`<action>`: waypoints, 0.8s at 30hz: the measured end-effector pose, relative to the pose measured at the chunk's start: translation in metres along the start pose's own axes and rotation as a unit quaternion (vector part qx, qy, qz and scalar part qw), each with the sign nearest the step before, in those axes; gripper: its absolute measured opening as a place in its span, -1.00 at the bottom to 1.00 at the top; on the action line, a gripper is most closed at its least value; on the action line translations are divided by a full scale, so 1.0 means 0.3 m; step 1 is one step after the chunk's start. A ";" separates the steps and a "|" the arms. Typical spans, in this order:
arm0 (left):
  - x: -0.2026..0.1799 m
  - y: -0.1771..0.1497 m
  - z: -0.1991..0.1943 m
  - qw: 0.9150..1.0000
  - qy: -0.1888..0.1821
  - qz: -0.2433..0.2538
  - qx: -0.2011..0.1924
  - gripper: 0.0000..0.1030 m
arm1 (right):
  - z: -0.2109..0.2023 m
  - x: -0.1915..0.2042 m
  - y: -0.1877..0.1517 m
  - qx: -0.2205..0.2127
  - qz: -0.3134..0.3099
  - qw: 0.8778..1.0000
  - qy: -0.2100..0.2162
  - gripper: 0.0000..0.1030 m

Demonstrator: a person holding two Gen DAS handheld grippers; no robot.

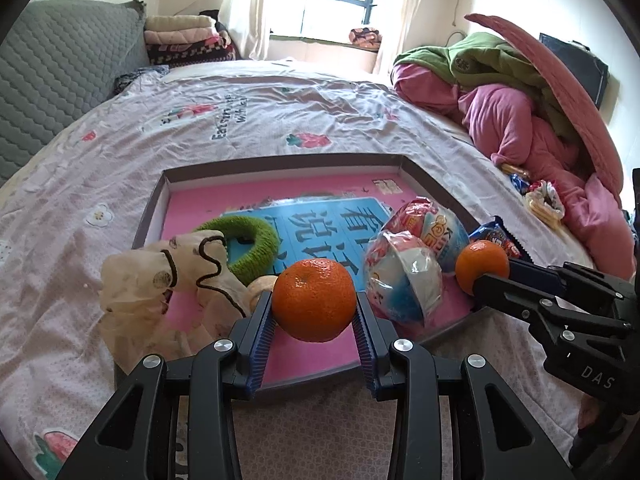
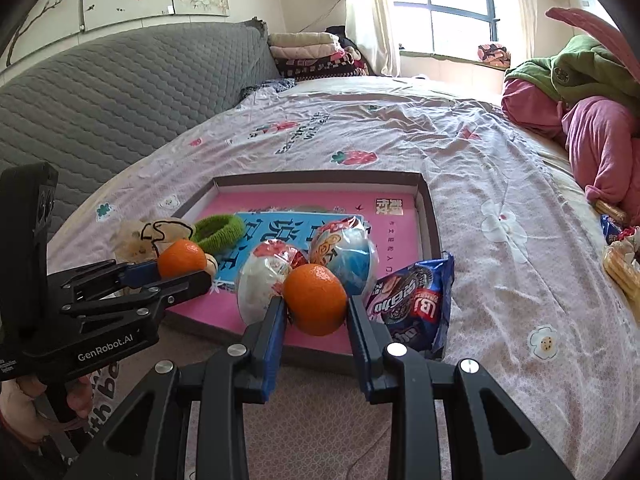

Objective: Organize objects
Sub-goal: 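Carry the held oranges over the box with both tools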

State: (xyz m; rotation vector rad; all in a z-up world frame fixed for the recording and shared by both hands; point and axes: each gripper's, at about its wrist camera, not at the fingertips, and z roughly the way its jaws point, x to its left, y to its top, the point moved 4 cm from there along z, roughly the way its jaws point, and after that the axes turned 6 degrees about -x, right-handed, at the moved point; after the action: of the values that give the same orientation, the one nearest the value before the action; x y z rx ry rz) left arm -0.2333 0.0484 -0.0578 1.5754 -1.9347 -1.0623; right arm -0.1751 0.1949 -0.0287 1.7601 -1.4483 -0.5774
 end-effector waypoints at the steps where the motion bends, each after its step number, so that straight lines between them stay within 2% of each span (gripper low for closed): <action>1: -0.001 -0.002 0.005 1.000 -0.001 0.001 0.002 -0.24 | 0.002 0.001 -0.002 0.001 0.001 1.000 0.000 -0.39; 24: -0.015 -0.029 0.049 1.000 -0.013 -0.003 0.028 -0.23 | 0.042 0.000 -0.033 0.027 0.009 1.000 -0.003 -0.37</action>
State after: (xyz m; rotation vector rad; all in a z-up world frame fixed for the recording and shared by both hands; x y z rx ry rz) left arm -0.2374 0.0563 -0.0730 1.6051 -1.9941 -1.0443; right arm -0.1785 0.1921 -0.0440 1.7872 -1.4947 -0.5390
